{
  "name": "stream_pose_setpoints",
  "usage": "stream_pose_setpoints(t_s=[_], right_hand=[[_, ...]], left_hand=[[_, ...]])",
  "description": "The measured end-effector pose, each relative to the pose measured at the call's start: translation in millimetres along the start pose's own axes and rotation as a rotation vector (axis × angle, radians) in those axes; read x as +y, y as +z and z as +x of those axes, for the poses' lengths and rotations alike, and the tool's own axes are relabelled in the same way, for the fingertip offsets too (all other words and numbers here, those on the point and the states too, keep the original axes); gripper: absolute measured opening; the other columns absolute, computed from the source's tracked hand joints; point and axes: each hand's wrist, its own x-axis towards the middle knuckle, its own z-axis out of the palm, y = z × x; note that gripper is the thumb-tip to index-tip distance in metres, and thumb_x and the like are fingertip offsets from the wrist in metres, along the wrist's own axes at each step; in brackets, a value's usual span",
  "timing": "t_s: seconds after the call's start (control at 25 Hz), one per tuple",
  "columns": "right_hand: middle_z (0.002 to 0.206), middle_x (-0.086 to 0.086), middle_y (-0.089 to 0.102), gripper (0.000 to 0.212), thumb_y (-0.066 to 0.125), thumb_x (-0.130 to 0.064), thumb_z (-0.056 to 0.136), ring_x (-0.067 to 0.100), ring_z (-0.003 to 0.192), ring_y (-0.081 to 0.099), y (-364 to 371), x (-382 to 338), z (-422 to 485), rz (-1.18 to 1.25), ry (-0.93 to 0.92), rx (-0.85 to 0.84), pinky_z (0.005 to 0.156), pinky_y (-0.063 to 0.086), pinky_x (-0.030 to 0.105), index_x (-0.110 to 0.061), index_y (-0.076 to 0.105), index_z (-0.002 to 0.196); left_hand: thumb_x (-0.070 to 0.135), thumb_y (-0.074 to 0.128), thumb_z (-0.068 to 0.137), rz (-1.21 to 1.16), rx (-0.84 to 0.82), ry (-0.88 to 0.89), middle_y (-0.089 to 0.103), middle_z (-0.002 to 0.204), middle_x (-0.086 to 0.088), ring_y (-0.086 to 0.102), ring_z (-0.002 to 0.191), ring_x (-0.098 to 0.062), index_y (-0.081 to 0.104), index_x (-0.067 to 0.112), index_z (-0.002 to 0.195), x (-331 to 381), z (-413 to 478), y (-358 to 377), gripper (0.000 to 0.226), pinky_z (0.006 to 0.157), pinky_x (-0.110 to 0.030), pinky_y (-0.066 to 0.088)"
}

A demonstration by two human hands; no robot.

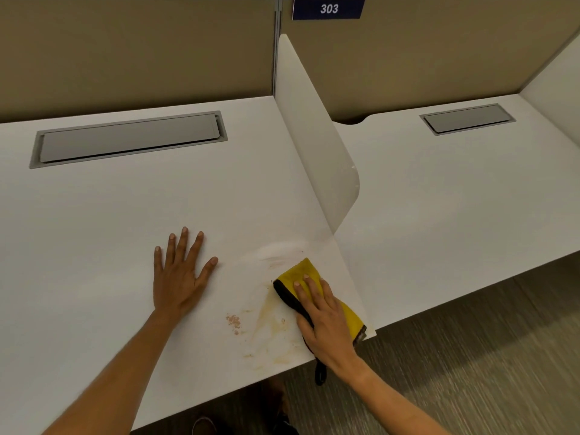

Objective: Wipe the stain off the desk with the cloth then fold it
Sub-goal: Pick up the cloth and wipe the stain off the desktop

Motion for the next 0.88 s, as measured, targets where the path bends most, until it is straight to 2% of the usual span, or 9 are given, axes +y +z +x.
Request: stream_pose_setpoints(t_s=[0.2, 0.4, 0.48, 0.56, 0.64, 0.76, 0.88], right_hand=[[0.167, -0.011, 0.007, 0.063, 0.043, -0.039, 0.1, 0.025, 0.156, 0.002, 21.6, -40.1, -25.6, 0.04, -0.038, -0.039, 0.122, 0.02, 0.038, -0.036, 0.019, 0.158], [0.163, -0.004, 0.033, 0.064, 0.056, -0.039, 0.09, 0.032, 0.149, 0.028, 45.1, -96.3, -35.2, -0.03, -0.2, -0.085, 0.108, 0.045, 0.04, -0.033, 0.039, 0.152], [0.161, -0.003, 0.038, 0.063, 0.054, -0.044, 0.089, 0.032, 0.147, 0.034, 52.0, -116.9, -31.1, -0.105, -0.245, -0.119, 0.105, 0.049, 0.038, -0.036, 0.041, 0.15], [0.162, -0.004, 0.038, 0.059, 0.048, -0.051, 0.093, 0.036, 0.147, 0.037, 59.1, -132.1, -22.2, -0.175, -0.281, -0.149, 0.107, 0.047, 0.041, -0.04, 0.037, 0.15], [0.163, -0.004, 0.034, 0.057, 0.045, -0.055, 0.097, 0.043, 0.147, 0.034, 67.0, -142.9, -9.5, -0.233, -0.315, -0.158, 0.112, 0.04, 0.051, -0.042, 0.031, 0.152], [0.166, -0.002, 0.027, 0.055, 0.045, -0.045, 0.102, 0.048, 0.149, 0.025, 76.5, -150.4, 12.3, -0.233, -0.323, -0.112, 0.116, 0.031, 0.061, -0.042, 0.024, 0.153], [0.168, -0.002, 0.022, 0.062, 0.05, -0.032, 0.1, 0.047, 0.152, 0.016, 74.4, -148.5, 36.4, -0.196, -0.28, -0.088, 0.12, 0.025, 0.061, -0.042, 0.023, 0.154]], left_hand=[[0.072, 0.018, 0.097, -0.169, 0.019, 0.031, 0.0, 0.172, 0.009, -0.006, 0.158, -0.014, 0.007, 0.042, 0.16, -5.1, 2.5, -5.6, 0.07, 0.128, -0.047, 0.001], [0.067, 0.022, 0.099, -0.106, 0.071, -0.048, 0.008, 0.172, 0.003, 0.001, 0.159, -0.021, 0.014, 0.038, 0.161, -34.4, 6.3, -15.3, 0.069, 0.128, -0.046, 0.001], [0.066, 0.022, 0.099, -0.112, 0.077, -0.089, 0.009, 0.172, 0.001, 0.002, 0.159, -0.023, 0.016, 0.035, 0.161, -41.2, 6.1, -16.4, 0.069, 0.128, -0.047, 0.0], [0.064, 0.022, 0.1, -0.113, 0.087, -0.105, 0.01, 0.172, -0.001, 0.004, 0.159, -0.023, 0.018, 0.033, 0.161, -40.0, 6.3, -16.9, 0.068, 0.128, -0.046, 0.0], [0.063, 0.022, 0.1, -0.122, 0.098, -0.115, 0.012, 0.171, -0.002, 0.006, 0.158, -0.024, 0.02, 0.031, 0.161, -38.0, 5.6, -17.7, 0.068, 0.128, -0.046, 0.0], [0.062, 0.021, 0.1, -0.143, 0.11, -0.13, 0.014, 0.171, -0.003, 0.007, 0.158, -0.024, 0.022, 0.029, 0.16, -38.5, 5.3, -18.7, 0.069, 0.128, -0.047, 0.001], [0.063, 0.02, 0.099, -0.139, 0.109, -0.132, 0.015, 0.171, -0.003, 0.008, 0.158, -0.023, 0.022, 0.029, 0.16, -38.0, 5.7, -18.1, 0.07, 0.128, -0.048, 0.002]])
